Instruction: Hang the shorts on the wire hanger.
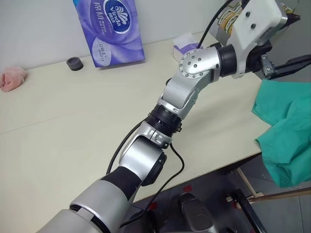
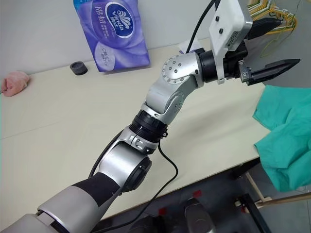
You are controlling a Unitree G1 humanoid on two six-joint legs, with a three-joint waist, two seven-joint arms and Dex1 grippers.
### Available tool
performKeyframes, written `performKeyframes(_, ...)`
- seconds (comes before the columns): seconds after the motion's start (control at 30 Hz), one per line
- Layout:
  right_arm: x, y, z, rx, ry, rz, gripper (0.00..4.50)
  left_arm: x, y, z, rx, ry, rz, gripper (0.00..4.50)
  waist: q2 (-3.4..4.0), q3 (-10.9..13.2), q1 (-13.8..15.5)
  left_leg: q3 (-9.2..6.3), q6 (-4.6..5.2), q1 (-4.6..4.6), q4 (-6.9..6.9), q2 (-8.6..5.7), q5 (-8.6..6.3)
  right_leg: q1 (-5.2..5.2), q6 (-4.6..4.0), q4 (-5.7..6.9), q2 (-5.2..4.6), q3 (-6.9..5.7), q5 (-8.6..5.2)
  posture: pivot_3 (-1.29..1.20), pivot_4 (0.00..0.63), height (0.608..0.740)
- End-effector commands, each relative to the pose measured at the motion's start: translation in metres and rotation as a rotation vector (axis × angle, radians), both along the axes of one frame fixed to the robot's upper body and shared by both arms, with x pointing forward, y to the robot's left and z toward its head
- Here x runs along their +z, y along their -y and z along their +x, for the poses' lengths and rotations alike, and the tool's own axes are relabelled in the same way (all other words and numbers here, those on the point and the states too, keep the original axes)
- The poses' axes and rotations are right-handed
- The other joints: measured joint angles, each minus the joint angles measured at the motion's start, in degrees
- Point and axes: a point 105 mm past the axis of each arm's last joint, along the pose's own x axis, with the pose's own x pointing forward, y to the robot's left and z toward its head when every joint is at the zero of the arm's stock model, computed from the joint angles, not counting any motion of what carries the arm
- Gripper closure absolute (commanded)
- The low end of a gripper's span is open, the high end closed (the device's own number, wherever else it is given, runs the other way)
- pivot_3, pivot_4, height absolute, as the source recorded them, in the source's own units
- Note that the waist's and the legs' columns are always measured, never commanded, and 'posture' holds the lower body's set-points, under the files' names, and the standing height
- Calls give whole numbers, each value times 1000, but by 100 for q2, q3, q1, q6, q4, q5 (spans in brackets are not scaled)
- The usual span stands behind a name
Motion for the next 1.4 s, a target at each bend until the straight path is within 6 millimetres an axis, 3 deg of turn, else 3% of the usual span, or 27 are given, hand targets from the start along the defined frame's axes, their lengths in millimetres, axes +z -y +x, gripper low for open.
performKeyframes(0.03, 38, 2, -13, -124, 153, -96, 252, 15, 15, -26, -75, 72, -18, 0, 6, -3, 5, 0, 0, 0, 1, 0, 0, -2, 1, 1, 0, 2, 1, -325, 186, 740)
performKeyframes(0.13, 55, -8, -14, -158, 227, -168, 252, 14, 14, -25, -71, 75, -12, 0, 11, -6, 16, 2, 0, -6, 1, 0, 0, -13, 3, 8, 0, 7, 2, -320, 183, 740)
performKeyframes(0.3, 85, -42, -11, -103, 367, -297, 252, 9, 10, -20, -48, 78, 7, 0, 56, -34, 32, 9, 0, -36, 6, 0, 1, -63, -1, 17, 0, 14, 19, -300, 172, 740)
performKeyframes(0.53, 130, -120, 12, 153, 456, -564, 252, -15, -9, 4, 57, 60, 68, 0, 78, -50, 65, 20, 2, -39, 7, -4, 1, -82, -14, 28, -4, 15, 30, -265, 142, 740)
performKeyframes(0.63, 131, -160, 30, 329, 499, -647, 252, -31, -26, 19, 128, 33, 103, 0, 77, -61, 68, 18, 2, -35, 10, -1, 2, -84, -15, 44, -4, 17, 31, -252, 134, 740)
performKeyframes(0.73, 96, -205, 59, 556, 498, -642, 252, -66, -67, 47, 303, -48, 169, 0, 63, -93, 136, 17, -1, -33, 23, 0, 4, -96, -15, 86, -8, 19, 31, -166, 108, 740)
performKeyframes(0.87, 48, -260, 77, 811, 585, -632, 252, -119, -135, 75, 630, -232, 197, 0, 37, -192, 296, -13, -38, -29, 20, 18, 26, -111, -24, 116, -9, 6, 36, -105, 91, 740)
performKeyframes(1.0, 6, -282, 86, 907, 618, -605, 252, -155, -197, 82, 954, -376, 137, 0, 7, -216, 689, -21, -76, -61, 39, 6, 53, -168, -27, 188, -19, -14, 37, -33, 77, 740)
performKeyframes(1.1, -25, -298, 86, 1007, 627, -538, 252, -177, -243, 80, 1189, -460, 60, 0, -80, -306, 1022, -41, -94, -59, 40, 13, 65, -168, -31, 196, -20, -40, 39, -13, 73, 740)
performKeyframes(1.2, -52, -300, 90, 1012, 610, -495, 252, -195, -287, 75, 1425, -549, -28, 0, -147, -382, 1327, -72, -94, -59, 42, 14, 66, -162, -56, 190, -27, -87, 54, 1, 69, 740)
performKeyframes(1.3, -76, -301, 93, 994, 595, -416, 252, -214, -318, 67, 1593, -621, -51, 0, -191, -432, 1538, -90, -104, -58, 42, 13, 84, -157, -89, 188, -28, -109, 74, 16, 60, 740)
performKeyframes(1.4, -96, -303, 97, 975, 574, -376, 252, -229, -318, 58, 1574, -664, -24, 0, -204, -457, 1624, -107, -115, -42, 39, 14, 101, -132, -110, 187, -25, -127, 86, 29, 55, 740)
